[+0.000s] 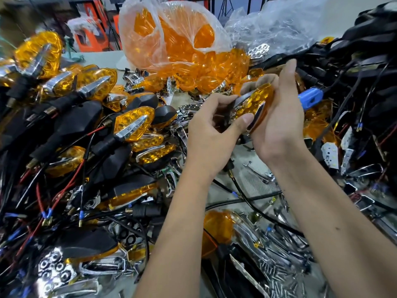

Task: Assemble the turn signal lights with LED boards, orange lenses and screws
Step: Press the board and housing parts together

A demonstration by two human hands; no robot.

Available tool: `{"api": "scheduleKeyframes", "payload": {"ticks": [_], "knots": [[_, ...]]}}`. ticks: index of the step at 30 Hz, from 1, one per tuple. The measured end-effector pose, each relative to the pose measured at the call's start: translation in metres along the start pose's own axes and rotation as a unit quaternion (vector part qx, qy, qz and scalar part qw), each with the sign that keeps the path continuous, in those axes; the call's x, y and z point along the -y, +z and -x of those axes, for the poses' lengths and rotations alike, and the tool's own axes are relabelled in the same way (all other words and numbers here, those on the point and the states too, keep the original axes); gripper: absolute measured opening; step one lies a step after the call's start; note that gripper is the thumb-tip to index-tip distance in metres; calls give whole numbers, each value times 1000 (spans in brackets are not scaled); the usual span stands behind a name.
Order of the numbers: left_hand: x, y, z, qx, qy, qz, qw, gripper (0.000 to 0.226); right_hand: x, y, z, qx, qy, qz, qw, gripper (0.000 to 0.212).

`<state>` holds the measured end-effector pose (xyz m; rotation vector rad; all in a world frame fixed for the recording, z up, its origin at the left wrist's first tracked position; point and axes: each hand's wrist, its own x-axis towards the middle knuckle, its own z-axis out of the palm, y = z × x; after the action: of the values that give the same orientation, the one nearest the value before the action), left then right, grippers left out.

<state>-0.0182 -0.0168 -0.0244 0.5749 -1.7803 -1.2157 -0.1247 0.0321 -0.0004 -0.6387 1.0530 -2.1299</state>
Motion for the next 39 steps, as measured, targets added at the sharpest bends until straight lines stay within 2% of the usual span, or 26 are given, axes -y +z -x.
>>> {"api": "scheduleKeyframes", "payload": {"ticks": [2,4,9,11,13,16,23,25,27,31,39], "knots": [[0,-2,-2,7,0,18,1000,7,1,1,0,8,-23,78,997,37],[3,-4,-4,9,-21,59,998,15,1,1,-1,0,-37,122,992,31],[5,-2,-4,13,-86,90,992,12,0,1,-3,-15,42,52,998,35],[4,0,-3,3,-131,135,982,12,-1,0,-3,-21,54,46,997,39],[3,2,-3,-2,-163,177,971,14,-4,0,-3,-29,28,69,997,43],[2,3,-4,8,-174,172,970,17,-10,3,-3,-58,-33,137,988,47],[-1,3,-3,25,-135,104,985,24,-15,-2,-7,-67,-161,173,969,38],[-2,3,-2,28,-126,91,987,33,-15,-3,-8,-71,-175,176,966,39],[-3,2,-1,42,-109,75,990,41,-15,-3,-8,-88,-180,174,964,43],[-1,2,1,60,-62,5,996,31,-14,-5,-9,-91,-172,152,969,46],[-1,2,2,66,-51,-21,996,31,-8,-5,-8,-112,-138,124,976,52]]}}
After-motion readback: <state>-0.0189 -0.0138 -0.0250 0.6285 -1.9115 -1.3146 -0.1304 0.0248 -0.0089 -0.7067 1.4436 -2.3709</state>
